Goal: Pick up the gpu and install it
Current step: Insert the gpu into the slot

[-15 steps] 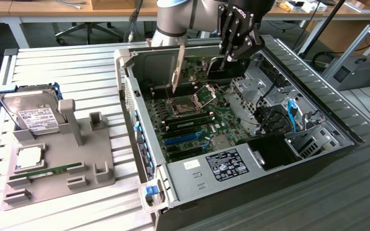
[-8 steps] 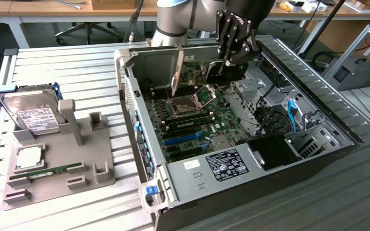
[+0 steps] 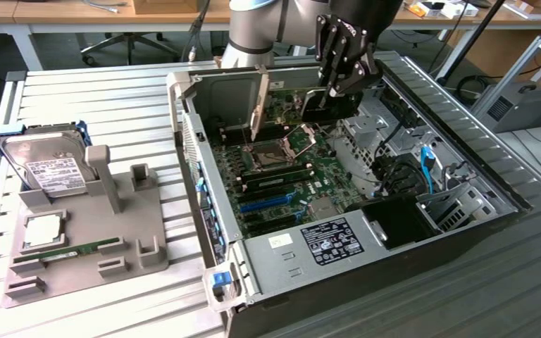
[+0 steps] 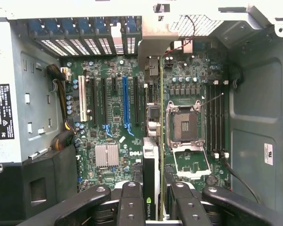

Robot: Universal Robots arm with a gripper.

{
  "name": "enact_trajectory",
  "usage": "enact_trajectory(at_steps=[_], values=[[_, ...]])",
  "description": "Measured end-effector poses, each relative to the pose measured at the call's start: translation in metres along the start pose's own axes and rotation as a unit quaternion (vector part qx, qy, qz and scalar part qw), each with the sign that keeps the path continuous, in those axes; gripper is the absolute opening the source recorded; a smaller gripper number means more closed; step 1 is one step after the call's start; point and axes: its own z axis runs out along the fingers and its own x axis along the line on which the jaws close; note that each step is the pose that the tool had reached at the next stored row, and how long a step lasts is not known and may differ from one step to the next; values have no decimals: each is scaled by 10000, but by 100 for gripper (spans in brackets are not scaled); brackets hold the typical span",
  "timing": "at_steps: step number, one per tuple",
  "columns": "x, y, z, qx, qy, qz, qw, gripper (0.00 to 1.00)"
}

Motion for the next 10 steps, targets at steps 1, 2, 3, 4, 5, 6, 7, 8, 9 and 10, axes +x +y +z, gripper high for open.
enact_trajectory(at_steps=[1, 2, 3, 4, 5, 6, 7, 8, 9, 10], values=[[0, 0, 0, 0, 0, 0, 10000, 27], [0, 0, 0, 0, 0, 0, 10000, 27], [0, 0, 0, 0, 0, 0, 10000, 27], [0, 0, 0, 0, 0, 0, 10000, 27], [0, 0, 1, 0, 0, 0, 10000, 27], [0, 0, 12, 1, -1, 0, 10000, 27], [1, -1, 26, 0, -1, 0, 10000, 27], [2, -1, 37, 0, 0, 0, 10000, 27], [2, -1, 51, 0, 0, 0, 10000, 27], [3, -1, 64, 0, 0, 0, 10000, 27]])
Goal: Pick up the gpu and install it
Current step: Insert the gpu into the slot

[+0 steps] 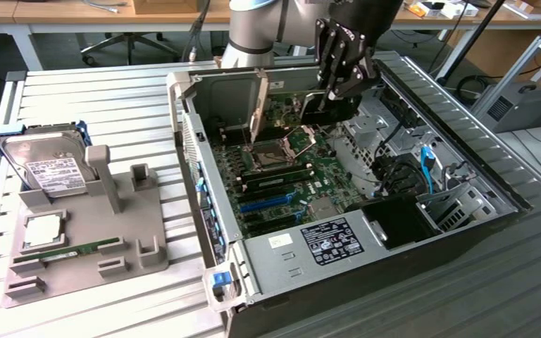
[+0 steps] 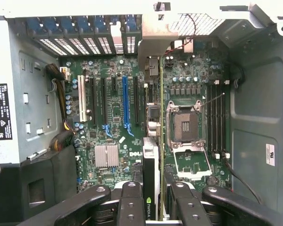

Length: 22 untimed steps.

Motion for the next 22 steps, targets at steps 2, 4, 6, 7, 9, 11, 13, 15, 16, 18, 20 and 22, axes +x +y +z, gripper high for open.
enact_trajectory(at_steps=[2, 4, 6, 7, 9, 11, 13, 15, 16, 18, 20, 22], values=[[1, -1, 29, 0, 0, 0, 10000, 27], [2, -1, 60, 0, 0, 0, 10000, 27], [4, -2, 96, 0, 0, 0, 10000, 27], [5, -2, 112, 0, 0, 0, 10000, 27], [6, -3, 153, 0, 0, 0, 10000, 27], [8, -4, 198, 0, 0, 0, 10000, 27], [9, -5, 221, 0, -1, 0, 10000, 27], [9, -5, 232, -1, 1, 0, 10000, 27], [9, -5, 232, -1, 1, 0, 10000, 27], [10, -5, 234, 0, 0, 0, 10000, 27], [10, -5, 236, 0, 0, 0, 10000, 27], [10, -5, 243, 0, 1, 0, 10000, 27]])
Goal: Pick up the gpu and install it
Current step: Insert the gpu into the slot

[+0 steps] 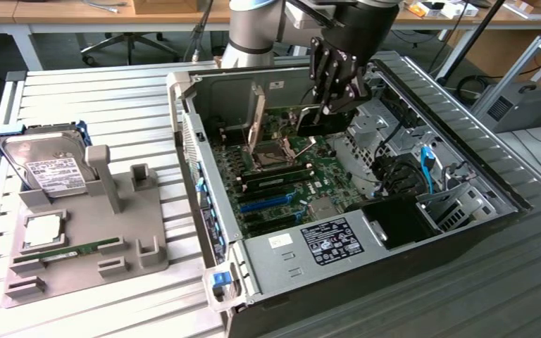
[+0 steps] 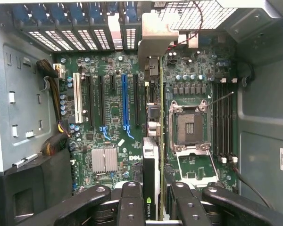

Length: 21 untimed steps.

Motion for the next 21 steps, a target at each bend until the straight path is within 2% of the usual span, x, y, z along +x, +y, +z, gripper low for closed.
enact_trajectory(at_steps=[9, 13, 21], values=[[0, 0, 14, 1, -2, 0, 10000, 27], [4, -2, 104, 0, -1, -1, 10000, 27], [7, -3, 169, 0, 1, 0, 10000, 27]])
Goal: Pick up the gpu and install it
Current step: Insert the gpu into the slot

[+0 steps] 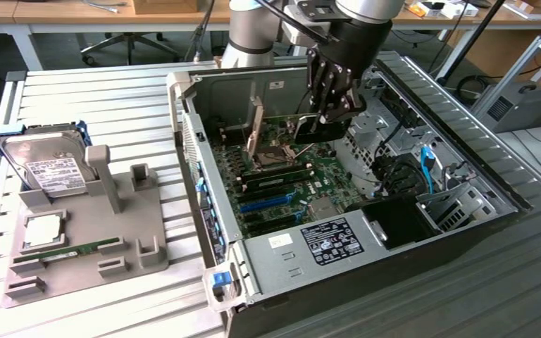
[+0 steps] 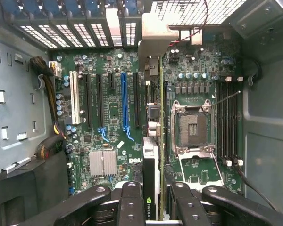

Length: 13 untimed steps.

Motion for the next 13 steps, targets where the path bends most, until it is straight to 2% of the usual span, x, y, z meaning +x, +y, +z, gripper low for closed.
enact_trajectory(at_steps=[6, 13], values=[[27, 0, 0, 0, -6, 0, 10000, 27], [147, -2, -5, 0, -21, 0, 10000, 27]])
